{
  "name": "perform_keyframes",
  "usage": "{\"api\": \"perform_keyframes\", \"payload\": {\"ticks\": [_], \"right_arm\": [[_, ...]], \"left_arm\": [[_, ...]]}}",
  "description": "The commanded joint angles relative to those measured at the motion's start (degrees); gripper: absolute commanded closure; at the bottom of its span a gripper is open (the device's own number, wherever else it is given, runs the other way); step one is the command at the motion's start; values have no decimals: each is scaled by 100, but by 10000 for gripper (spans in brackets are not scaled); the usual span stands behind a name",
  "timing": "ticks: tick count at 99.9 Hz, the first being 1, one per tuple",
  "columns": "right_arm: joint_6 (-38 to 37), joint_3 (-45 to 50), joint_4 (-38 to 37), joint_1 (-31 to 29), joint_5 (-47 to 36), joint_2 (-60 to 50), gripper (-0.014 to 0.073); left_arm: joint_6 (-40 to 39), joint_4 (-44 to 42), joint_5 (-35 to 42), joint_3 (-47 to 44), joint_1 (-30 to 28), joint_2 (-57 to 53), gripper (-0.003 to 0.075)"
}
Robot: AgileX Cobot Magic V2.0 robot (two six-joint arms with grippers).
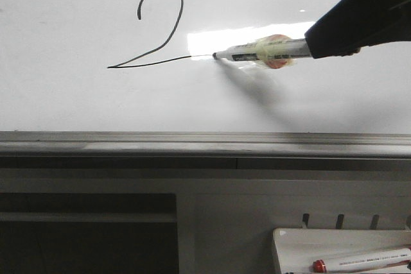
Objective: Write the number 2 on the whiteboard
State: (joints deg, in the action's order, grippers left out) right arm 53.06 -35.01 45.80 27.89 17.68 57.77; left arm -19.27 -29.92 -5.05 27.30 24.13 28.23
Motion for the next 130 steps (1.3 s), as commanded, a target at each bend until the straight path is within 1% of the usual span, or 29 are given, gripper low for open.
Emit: {"api": "perform_keyframes", "payload": {"ticks": [1,5,6,12,19,23,29,34,35,37,41,48,55,62,76,92,108,118,130], "right_arm": [[-31,-208,114,-59,-9,-92,643],[-31,-276,143,-11,178,-92,643],[-31,-367,168,46,372,-92,643],[-31,-502,168,183,588,-92,643],[-31,-643,168,350,710,-92,643],[-31,-747,168,470,739,-63,643],[-31,-913,168,609,824,16,643],[-31,-1087,168,684,957,130,643],[-31,-1140,168,696,983,169,643],[-31,-1223,168,708,1065,230,643],[-31,-1368,168,719,1242,344,643],[-31,-1655,168,722,1498,590,643],[-99,-1899,168,722,1586,828,643],[-140,-2088,168,722,1633,1023,643],[-150,-2313,168,732,1902,1248,643],[-266,-2411,181,732,2089,1302,643],[-337,-2411,170,732,2297,1306,643],[-553,-2411,-74,732,2369,1306,643],[-553,-2423,-75,780,2388,1306,643]], "left_arm": [[-48,34,441,187,-15,61,741],[-48,34,505,187,-2,61,740],[-48,34,505,187,45,61,740],[-38,12,632,187,152,61,740],[-34,-147,755,176,376,61,737],[-34,-310,808,176,534,61,717],[-34,-806,868,115,906,61,651],[-34,-1201,936,34,1178,69,572],[-34,-1201,947,34,1178,69,572],[-34,-1434,992,-32,1334,82,528],[-34,-1813,1003,-131,1569,145,463],[-34,-2480,991,-315,1923,325,397],[-34,-3002,930,-463,2170,580,395],[-34,-3099,738,-494,2353,971,396],[-34,-3099,239,-342,2369,1680,396],[-34,-3267,286,-169,2355,2304,396],[-46,-3254,261,-8,2357,2497,396],[-46,-3254,252,86,2357,2497,396],[-46,-3361,330,98,2357,2549,396]]}}
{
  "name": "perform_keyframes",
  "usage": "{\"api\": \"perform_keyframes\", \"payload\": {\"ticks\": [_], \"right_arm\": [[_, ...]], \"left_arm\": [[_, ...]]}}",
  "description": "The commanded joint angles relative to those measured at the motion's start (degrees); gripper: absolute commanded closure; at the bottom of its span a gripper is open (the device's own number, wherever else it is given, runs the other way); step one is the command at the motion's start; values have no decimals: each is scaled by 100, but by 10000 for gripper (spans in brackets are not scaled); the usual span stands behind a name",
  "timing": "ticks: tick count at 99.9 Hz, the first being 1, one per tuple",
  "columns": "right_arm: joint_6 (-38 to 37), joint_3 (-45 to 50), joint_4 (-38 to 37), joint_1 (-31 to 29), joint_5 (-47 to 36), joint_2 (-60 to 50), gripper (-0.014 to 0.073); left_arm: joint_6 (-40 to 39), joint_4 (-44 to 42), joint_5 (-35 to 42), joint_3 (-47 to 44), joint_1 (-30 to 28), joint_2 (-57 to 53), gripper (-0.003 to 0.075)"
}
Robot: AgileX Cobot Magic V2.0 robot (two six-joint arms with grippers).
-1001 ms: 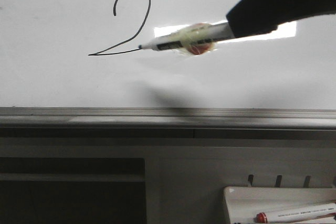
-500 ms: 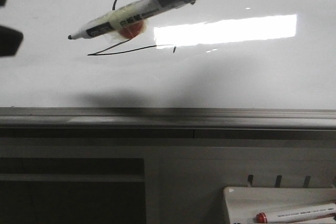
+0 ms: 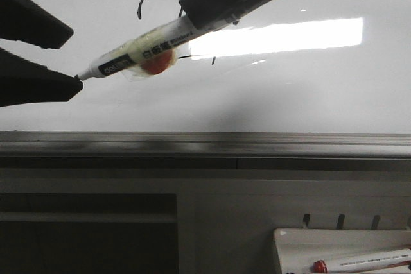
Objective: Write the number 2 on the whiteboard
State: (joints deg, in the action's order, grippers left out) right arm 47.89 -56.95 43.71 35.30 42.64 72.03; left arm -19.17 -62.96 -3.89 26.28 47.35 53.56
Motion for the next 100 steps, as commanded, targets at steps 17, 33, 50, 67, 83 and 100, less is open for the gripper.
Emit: {"api": "perform_keyframes", "payload": {"ticks": [17,33,50,67,83,100], "right_arm": [[-36,-292,134,319,-74,-14,643],[-36,-292,134,490,-121,100,643],[-36,-292,134,490,-256,100,643],[-36,-292,134,490,-325,100,643],[-36,-292,126,490,-356,100,643],[-36,-292,126,490,-501,100,643]], "left_arm": [[-57,-380,141,200,35,279,396],[-57,-406,141,200,35,371,397],[-57,-303,175,200,35,371,473],[-57,-250,296,200,35,371,555],[-57,-238,296,200,35,371,678],[-57,-213,296,200,35,371,741]]}}
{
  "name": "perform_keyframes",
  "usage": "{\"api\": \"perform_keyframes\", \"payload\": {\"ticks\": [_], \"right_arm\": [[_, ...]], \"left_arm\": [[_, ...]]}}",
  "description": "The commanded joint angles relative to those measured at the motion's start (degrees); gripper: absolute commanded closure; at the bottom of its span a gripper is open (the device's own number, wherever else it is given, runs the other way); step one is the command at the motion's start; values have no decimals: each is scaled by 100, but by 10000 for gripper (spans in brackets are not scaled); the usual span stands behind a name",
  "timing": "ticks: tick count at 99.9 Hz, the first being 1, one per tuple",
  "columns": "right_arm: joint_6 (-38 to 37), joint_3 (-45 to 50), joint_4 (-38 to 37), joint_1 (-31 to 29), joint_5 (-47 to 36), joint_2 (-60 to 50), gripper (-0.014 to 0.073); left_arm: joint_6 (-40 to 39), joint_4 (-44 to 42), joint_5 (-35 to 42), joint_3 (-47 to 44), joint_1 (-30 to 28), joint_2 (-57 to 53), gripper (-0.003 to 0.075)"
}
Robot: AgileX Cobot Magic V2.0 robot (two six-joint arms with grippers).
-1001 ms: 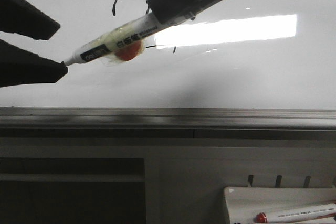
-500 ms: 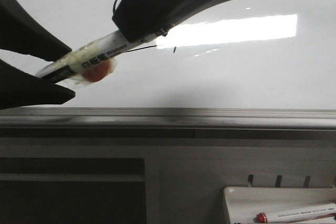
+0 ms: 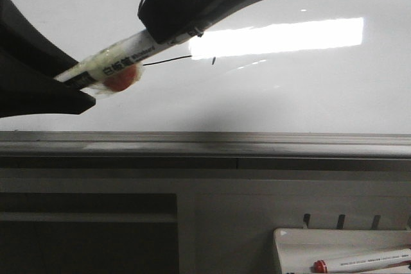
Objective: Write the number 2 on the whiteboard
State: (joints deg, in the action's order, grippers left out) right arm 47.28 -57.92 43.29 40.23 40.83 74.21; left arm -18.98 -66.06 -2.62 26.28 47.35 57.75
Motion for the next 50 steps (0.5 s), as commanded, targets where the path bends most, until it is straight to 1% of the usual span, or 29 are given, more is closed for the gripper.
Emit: {"api": "perform_keyframes", "payload": {"ticks": [1,9,16,18,20,21,23,30,32,34,37,42,44,50], "right_arm": [[25,-194,167,-4,-332,-119,643],[14,-194,167,-4,-392,-119,631],[14,-194,167,-4,-429,-119,549],[14,-194,167,-4,-458,-119,494],[14,-194,167,-4,-477,-119,460],[14,-194,167,-4,-500,-119,425],[14,-194,167,-16,-555,-119,386],[14,-194,167,-115,-835,-119,163],[14,-194,167,-142,-894,-132,127],[14,-194,167,-207,-1044,-143,65],[14,-194,167,-262,-1167,-156,22],[14,-194,167,-424,-1294,-223,1],[14,-194,167,-468,-1321,-259,8],[-165,-194,167,-665,-1334,-378,47]], "left_arm": [[-75,97,169,200,35,-47,741],[-75,97,169,200,35,-47,741],[-75,136,169,200,35,-47,741],[-75,183,169,200,35,-47,741],[-75,216,169,200,35,-47,741],[-75,259,169,200,35,-47,741],[-75,316,180,200,35,-47,741],[-122,743,204,200,35,-47,741],[-122,847,216,200,35,-47,741],[-122,1084,262,200,35,-47,741],[-122,1288,262,200,15,-47,741],[-122,1958,475,200,-56,-47,741],[-122,2162,531,200,-111,-47,741],[-122,3136,872,200,-329,-47,741]]}}
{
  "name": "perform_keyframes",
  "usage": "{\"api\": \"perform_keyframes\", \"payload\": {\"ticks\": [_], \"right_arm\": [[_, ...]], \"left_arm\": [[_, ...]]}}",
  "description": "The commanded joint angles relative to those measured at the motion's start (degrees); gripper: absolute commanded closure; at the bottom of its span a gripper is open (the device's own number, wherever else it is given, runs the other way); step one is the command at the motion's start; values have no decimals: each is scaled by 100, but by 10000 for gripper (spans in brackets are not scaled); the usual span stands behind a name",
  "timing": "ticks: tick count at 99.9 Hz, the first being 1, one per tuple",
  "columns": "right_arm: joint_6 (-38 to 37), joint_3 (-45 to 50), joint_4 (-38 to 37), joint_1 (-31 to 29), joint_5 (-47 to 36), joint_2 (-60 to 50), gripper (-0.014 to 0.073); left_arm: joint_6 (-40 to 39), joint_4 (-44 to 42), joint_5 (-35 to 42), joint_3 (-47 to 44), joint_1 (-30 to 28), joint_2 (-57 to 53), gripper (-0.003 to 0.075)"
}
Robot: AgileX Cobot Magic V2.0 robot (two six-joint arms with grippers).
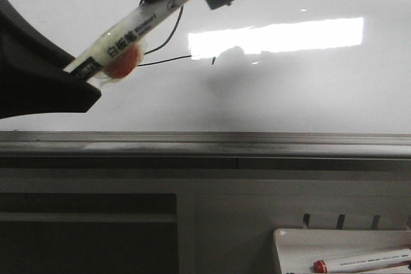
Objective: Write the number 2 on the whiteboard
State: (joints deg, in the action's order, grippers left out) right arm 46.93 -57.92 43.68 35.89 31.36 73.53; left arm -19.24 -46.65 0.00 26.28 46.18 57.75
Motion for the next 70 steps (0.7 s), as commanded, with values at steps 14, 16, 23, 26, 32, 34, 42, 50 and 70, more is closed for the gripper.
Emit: {"api": "perform_keyframes", "payload": {"ticks": [14,16,23,26,32,34,42,50,70], "right_arm": [[-253,-194,129,-585,-180,-624,178],[-253,-194,129,-623,-140,-649,193],[-253,-194,129,-710,-39,-754,229],[-253,-194,129,-721,11,-783,237],[-253,-184,129,-721,85,-798,237],[-253,-184,129,-721,85,-798,237],[-253,-184,129,-721,170,-798,237],[-253,-184,129,-721,277,-798,237],[-253,-184,227,-721,524,-798,237]], "left_arm": [[-96,3456,1029,200,-1065,-35,741],[-96,3717,1049,200,-1181,-35,741],[-96,4227,1157,200,-1436,-35,741],[-96,4370,1238,200,-1560,-35,741],[-96,4442,1314,200,-1630,-24,741],[-96,4442,1333,200,-1644,-25,741],[-96,4665,1305,222,-1680,77,741],[-96,4861,1208,249,-1687,266,741],[-96,5015,1353,414,-1687,750,741]]}}
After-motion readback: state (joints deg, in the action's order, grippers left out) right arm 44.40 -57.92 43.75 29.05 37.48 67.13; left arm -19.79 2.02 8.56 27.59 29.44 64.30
